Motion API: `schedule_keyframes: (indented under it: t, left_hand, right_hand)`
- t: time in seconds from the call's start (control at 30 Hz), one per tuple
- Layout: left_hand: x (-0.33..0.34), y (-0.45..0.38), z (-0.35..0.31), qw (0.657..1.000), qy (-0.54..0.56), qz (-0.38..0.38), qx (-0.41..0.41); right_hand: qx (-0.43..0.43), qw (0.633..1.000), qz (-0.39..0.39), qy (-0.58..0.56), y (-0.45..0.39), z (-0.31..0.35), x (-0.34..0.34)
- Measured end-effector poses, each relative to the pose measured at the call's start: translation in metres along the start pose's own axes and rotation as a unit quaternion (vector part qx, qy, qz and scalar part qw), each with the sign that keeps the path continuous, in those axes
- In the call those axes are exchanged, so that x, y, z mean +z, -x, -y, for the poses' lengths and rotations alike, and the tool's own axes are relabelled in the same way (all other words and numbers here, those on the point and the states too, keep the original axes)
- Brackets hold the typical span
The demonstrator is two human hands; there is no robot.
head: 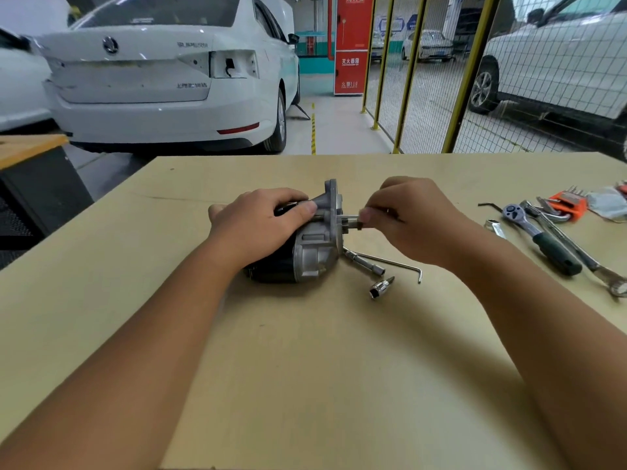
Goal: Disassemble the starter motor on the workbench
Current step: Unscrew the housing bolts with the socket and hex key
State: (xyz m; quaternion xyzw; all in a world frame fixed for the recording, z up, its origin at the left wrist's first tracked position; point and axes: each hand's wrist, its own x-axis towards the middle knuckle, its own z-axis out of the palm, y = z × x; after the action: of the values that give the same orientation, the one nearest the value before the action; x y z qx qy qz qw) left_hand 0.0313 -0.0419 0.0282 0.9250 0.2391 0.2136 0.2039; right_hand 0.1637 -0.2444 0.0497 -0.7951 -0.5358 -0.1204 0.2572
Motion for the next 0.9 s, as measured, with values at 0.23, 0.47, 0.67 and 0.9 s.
schedule_keyframes:
  t: [0.23,0.47,0.67,0.9]
  left_hand:
    - [-0.0019,0.0003,-0.0006,1.000,0.010,0.004,-0.007]
    - [-0.0035,0.0013,0.0001,1.000,0.009,0.014,0.001]
    - [-0.0020,0.0004,0.0005,1.000,0.017,0.010,0.002]
    - [-0.0040,0.0002,0.0029,1.000,0.005,0.023,0.004]
  right_hand:
    - [0.019,0.998,-0.015,0.057,-0.0006,0.0022,-0.0006]
    - [0.025,0.999,-0.007,-0.022,0.0027,0.0020,-0.0013]
    - [0.015,0.999,0.042,0.014,0.0003,-0.0005,-0.0019]
    - [0.035,0.998,-0.027,0.042,0.0004,0.0025,-0.0007]
